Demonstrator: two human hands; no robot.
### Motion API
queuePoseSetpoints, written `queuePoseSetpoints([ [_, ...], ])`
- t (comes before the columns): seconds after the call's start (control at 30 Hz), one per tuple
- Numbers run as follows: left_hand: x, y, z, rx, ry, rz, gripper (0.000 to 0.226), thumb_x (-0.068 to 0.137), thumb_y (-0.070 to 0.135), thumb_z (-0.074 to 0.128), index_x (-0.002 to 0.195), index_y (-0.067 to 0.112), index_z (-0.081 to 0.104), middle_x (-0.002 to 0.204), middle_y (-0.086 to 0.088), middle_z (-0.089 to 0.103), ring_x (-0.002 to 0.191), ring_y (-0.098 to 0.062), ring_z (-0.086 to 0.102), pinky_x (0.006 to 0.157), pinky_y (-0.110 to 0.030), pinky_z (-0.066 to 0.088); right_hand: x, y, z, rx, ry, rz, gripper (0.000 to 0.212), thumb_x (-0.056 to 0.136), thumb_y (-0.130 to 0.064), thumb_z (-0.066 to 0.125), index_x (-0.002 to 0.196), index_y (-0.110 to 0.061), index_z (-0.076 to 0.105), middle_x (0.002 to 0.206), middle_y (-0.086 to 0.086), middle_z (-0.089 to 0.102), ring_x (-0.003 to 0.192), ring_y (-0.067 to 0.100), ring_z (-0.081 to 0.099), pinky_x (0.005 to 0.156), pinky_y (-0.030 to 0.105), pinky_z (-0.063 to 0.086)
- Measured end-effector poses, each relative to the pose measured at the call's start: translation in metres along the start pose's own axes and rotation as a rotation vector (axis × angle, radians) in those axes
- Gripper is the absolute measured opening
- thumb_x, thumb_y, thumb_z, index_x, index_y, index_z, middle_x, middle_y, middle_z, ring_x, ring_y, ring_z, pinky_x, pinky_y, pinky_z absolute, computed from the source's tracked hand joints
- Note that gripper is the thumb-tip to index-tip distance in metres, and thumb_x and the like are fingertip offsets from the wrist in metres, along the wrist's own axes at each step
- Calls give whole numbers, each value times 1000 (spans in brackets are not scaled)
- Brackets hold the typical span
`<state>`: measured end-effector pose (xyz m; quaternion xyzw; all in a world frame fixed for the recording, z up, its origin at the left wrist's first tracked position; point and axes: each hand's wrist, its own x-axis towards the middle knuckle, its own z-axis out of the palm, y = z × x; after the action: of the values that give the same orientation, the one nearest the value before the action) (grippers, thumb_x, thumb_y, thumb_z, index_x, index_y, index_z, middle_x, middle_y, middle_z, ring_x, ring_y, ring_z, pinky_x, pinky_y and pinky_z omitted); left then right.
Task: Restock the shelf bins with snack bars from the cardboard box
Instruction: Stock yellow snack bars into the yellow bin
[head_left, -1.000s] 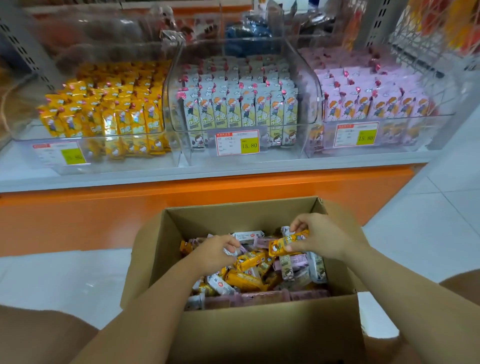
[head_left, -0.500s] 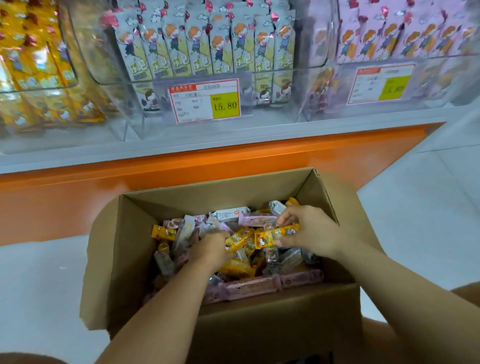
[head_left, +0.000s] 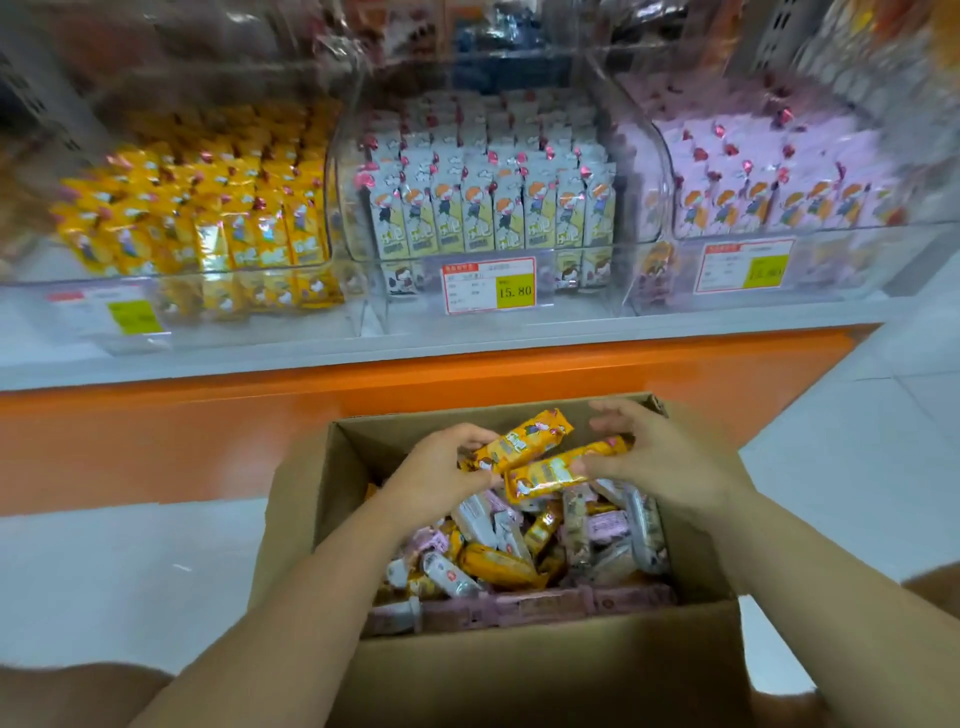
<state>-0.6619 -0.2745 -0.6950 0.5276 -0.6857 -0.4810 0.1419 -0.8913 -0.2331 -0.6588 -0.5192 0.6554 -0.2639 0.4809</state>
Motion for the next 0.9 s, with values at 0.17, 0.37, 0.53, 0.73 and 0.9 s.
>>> queuePoseSetpoints([
  [0.17, -34, 35, -42, -68, 34, 165, 35, 83, 15, 72, 104, 39, 57, 126, 4, 55, 119, -11, 52, 93, -40, 51, -14, -53, 4, 370, -16, -38, 71, 56, -24, 82, 120, -22, 52, 118, 4, 61, 101, 25, 64, 88, 50, 53],
  [0.37, -68, 65, -92, -53, 202, 313, 44, 79, 10, 75, 95, 46, 57, 114, 10, 57, 111, -6, 57, 95, -39, 49, -35, -113, 8, 530, -122, -86, 43, 80, 0, 65, 121, -7, 55, 107, 10, 65, 80, 16, 68, 62, 24, 57],
  [0.53, -89, 73, -132, -123, 297, 356, 41, 79, 8, 74, 99, 39, 57, 117, 10, 60, 112, 0, 55, 94, -35, 50, -44, -171, 20, 527, -130, -168, 34, 82, 1, 63, 112, -12, 57, 96, 2, 68, 77, 13, 70, 64, 28, 59],
  [0.73, -101, 65, -175, -368, 321, 416, 41, 79, -8, 68, 99, 26, 58, 107, 8, 64, 100, 0, 61, 90, -31, 51, -39, -229, 48, 424, -161, -285, 22, 84, -2, 62, 103, -13, 60, 95, 3, 68, 74, 13, 69, 70, 30, 60],
  [0.9, -106, 61, -204, -446, 439, 484, 36, 76, -2, 72, 96, 25, 59, 100, 15, 64, 96, -3, 61, 78, -23, 54, -23, -270, 83, 216, 1, -486, 27, 79, -12, 71, 103, -17, 60, 90, 3, 72, 78, 17, 70, 72, 36, 60],
])
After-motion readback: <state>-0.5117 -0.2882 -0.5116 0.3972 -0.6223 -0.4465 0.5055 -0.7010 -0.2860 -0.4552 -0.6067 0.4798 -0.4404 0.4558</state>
